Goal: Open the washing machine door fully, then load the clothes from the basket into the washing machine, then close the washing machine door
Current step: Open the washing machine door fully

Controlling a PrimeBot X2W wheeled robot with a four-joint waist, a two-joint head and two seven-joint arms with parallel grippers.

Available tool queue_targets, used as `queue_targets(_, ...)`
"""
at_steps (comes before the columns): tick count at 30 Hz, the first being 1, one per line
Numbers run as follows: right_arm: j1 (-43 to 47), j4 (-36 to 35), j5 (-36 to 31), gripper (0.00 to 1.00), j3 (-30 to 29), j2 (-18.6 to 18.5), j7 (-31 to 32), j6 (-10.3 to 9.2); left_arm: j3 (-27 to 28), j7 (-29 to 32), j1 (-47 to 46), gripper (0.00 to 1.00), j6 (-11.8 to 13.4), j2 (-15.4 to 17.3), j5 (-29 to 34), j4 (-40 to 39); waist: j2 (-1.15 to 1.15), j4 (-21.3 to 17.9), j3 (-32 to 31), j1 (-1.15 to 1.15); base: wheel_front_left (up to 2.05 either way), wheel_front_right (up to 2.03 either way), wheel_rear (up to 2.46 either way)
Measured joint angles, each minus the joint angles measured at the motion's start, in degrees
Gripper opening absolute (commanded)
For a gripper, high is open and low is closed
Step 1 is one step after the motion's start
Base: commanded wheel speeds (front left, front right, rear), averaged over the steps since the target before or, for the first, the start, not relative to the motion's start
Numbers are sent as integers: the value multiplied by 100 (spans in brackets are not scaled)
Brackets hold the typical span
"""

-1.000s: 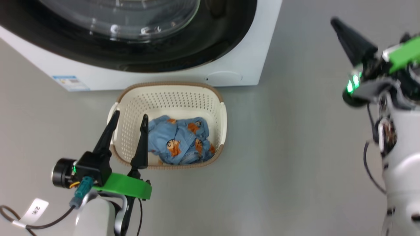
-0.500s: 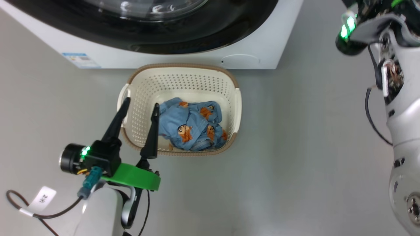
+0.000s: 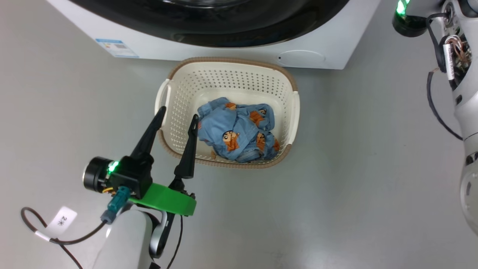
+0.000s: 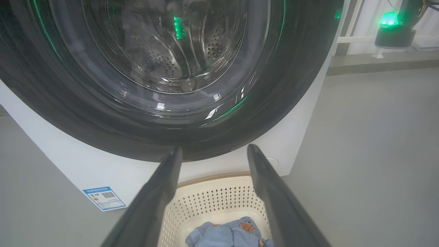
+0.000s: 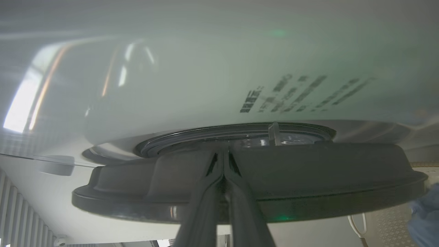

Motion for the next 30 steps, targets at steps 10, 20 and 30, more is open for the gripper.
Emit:
queue_targets(10,-176,216,-160,0,167,-96,33,1,-116,0,-6,100,93,-3,-113,-13,0,156,45,0,0,0,0)
queue_targets(20,-170,191,-174,0,220,-104,302,1,-151,0,-71,100,144,-3,-151,-32,0,129,42,0,0,0,0)
queue_targets(30,202,-282,10,0,370,-54,967,1,-140,0,-70,100,151,-3,-163,-34,0,0,31,0,0,0,0)
